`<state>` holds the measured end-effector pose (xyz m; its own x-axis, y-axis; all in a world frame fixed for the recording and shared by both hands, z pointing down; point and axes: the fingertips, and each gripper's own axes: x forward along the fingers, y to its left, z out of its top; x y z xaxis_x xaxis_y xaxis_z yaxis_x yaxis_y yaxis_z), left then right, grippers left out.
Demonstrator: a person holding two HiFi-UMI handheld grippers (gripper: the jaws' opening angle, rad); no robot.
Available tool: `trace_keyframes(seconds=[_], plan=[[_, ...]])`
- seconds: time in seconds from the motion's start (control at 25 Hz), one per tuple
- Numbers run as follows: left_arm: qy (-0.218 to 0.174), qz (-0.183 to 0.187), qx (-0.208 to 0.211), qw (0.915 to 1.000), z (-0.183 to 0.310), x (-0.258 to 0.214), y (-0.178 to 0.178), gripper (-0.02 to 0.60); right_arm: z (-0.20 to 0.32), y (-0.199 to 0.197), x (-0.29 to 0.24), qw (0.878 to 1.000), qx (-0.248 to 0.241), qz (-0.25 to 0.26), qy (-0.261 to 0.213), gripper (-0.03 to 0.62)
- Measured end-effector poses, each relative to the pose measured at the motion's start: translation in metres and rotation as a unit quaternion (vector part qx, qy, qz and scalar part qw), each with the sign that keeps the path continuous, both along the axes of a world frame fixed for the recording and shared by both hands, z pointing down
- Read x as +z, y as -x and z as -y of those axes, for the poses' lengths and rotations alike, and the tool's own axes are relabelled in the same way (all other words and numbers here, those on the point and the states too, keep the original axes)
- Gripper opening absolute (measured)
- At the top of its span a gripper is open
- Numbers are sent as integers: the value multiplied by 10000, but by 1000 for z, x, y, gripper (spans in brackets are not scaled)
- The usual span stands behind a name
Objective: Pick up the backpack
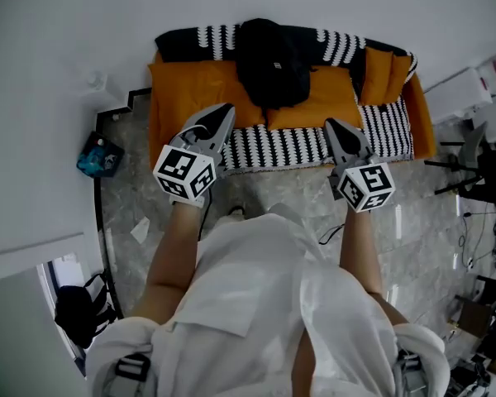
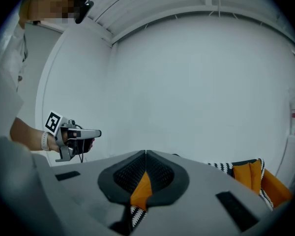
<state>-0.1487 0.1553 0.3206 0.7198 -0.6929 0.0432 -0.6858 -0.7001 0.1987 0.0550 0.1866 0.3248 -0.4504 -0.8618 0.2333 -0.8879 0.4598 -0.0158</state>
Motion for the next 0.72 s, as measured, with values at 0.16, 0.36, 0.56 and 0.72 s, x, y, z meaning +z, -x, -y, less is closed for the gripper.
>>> trace_keyframes(seconds=[0.16, 0.36, 0.56, 0.72], plan=[[78, 16, 53, 10000, 13, 9, 1, 32, 18, 4, 10, 9999, -39, -49, 98, 18], [123, 86, 17, 9999, 49, 17, -8, 32, 63, 5, 24, 9996, -222, -161, 119, 20], [182, 184, -207, 9995, 107, 25, -21, 32, 130, -2, 41, 9977, -578, -286, 192, 20], [248, 215, -327, 9989, 162, 31, -41, 32, 193, -16, 48, 9958, -820, -340, 207, 21]])
